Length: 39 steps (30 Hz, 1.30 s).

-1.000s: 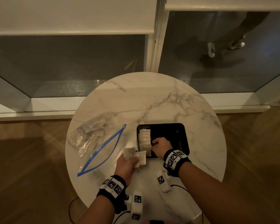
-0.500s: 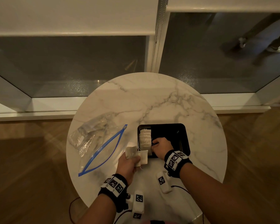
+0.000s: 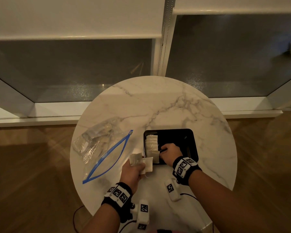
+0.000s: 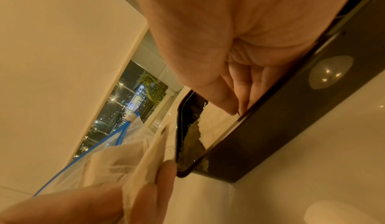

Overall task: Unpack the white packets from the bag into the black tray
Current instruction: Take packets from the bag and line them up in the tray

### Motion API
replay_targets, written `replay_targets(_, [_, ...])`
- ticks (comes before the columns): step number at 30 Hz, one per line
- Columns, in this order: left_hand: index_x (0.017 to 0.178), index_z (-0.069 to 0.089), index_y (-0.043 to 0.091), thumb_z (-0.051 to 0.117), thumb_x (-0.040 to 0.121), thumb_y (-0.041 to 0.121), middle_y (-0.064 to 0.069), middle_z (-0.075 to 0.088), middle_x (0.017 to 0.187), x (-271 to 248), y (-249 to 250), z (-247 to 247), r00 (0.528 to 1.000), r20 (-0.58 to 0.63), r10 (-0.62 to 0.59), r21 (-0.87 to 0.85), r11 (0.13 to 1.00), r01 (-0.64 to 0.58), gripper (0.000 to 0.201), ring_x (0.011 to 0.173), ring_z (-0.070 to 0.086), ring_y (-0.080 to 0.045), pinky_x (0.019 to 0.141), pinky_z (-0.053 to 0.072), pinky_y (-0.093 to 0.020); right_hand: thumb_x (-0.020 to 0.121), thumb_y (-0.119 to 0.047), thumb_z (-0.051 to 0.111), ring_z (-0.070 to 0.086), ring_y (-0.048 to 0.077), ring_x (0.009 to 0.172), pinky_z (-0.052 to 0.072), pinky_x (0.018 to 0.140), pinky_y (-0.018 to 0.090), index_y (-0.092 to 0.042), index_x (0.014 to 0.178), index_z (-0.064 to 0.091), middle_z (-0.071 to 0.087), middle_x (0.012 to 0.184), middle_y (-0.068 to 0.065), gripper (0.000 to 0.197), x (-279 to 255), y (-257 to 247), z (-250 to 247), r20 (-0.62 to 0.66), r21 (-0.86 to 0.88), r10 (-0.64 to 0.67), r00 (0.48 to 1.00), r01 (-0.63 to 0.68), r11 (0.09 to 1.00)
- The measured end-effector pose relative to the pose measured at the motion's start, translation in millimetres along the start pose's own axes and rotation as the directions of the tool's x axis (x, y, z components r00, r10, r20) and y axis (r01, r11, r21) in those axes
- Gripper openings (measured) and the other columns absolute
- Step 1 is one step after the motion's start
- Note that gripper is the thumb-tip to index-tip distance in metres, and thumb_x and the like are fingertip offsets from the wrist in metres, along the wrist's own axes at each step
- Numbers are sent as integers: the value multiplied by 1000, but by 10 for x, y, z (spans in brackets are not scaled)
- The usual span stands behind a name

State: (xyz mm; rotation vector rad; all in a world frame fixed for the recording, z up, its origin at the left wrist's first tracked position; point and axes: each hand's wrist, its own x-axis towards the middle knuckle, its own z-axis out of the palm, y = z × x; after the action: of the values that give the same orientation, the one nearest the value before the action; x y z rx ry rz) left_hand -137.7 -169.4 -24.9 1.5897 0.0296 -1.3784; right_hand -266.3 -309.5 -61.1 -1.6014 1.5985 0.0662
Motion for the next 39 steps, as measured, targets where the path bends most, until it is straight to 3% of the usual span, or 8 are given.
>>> replay_targets(13, [111, 62, 11, 56, 92, -9, -25, 65, 118, -58, -15, -144, 1000, -5, 12, -53, 999, -12, 28, 112, 63, -42, 98, 51, -60, 81, -16, 69, 63, 21, 103, 54, 86, 27, -22, 115, 65, 66, 114, 4, 35, 3, -51, 5, 34, -9, 23, 999, -22, 1000])
replay_targets(15, [111, 61, 12, 55, 92, -9, -24, 65, 118, -81, -20, -182, 1000, -10, 11, -82, 997, -12, 29, 109, 64, -41, 91, 56, -55, 77, -18, 75, 62, 20, 100, 52, 81, 24, -23, 112, 65, 65, 112, 2, 37, 14, -71, 1, 38, -10, 29, 999, -28, 1000])
replay_targets(19, [117, 60, 9, 53, 92, -11, -22, 65, 116, -112, -36, -235, 1000, -19, 18, -132, 991, -20, 32, 100, 67, -35, 65, 61, -37, 69, -19, 83, 61, 16, 88, 51, 71, 23, -23, 102, 64, 64, 101, 0, 38, 1, -116, 0, 15, 12, 32, 999, -32, 999])
replay_targets(25, [122, 58, 10, 54, 93, -9, -22, 65, 121, -119, -60, -274, 999, -27, 22, -132, 991, -25, 35, 108, 66, -38, 79, 60, -43, 71, -19, 83, 63, 14, 83, 54, 69, 26, -25, 91, 61, 64, 90, -3, 30, -26, -128, -33, 26, 64, -9, 1000, 7, 998])
replay_targets(28, [120, 58, 11, 55, 93, -8, -22, 65, 120, -119, -62, -277, 999, -27, 25, -128, 991, -29, 33, 108, 66, -38, 83, 59, -45, 75, -17, 80, 62, 13, 82, 51, 70, 24, -23, 96, 64, 64, 84, -3, 27, -19, -94, -58, 64, 97, -40, 997, 34, 995])
replay_targets(31, [116, 59, 15, 55, 93, -7, -20, 65, 119, -114, -69, -278, 999, -28, 28, -121, 992, -31, 32, 108, 66, -38, 81, 59, -44, 80, -12, 76, 55, 7, 67, 50, 72, 22, -14, 104, 71, 56, 67, -7, 25, 7, -29, -70, 103, 169, -91, 991, 72, 983])
replay_targets(34, [115, 59, 14, 55, 93, -6, -21, 65, 119, -119, -76, -274, 999, -25, 20, -119, 993, -23, 30, 107, 66, -37, 77, 59, -41, 86, -10, 71, 56, 8, 68, 48, 65, 19, -9, 106, 71, 59, 73, -3, 20, -11, -3, -124, 138, 256, -133, 982, 94, 962])
replay_targets(39, [113, 59, 16, 55, 93, -6, -20, 65, 119, -131, -73, -237, 1000, -12, 26, -118, 993, -28, 30, 108, 65, -37, 81, 59, -42, 87, 0, 64, 62, 17, 66, 52, 60, 28, -4, 93, 66, 65, 80, 13, 7, -69, -54, -233, 182, 528, -31, 983, -71, 846])
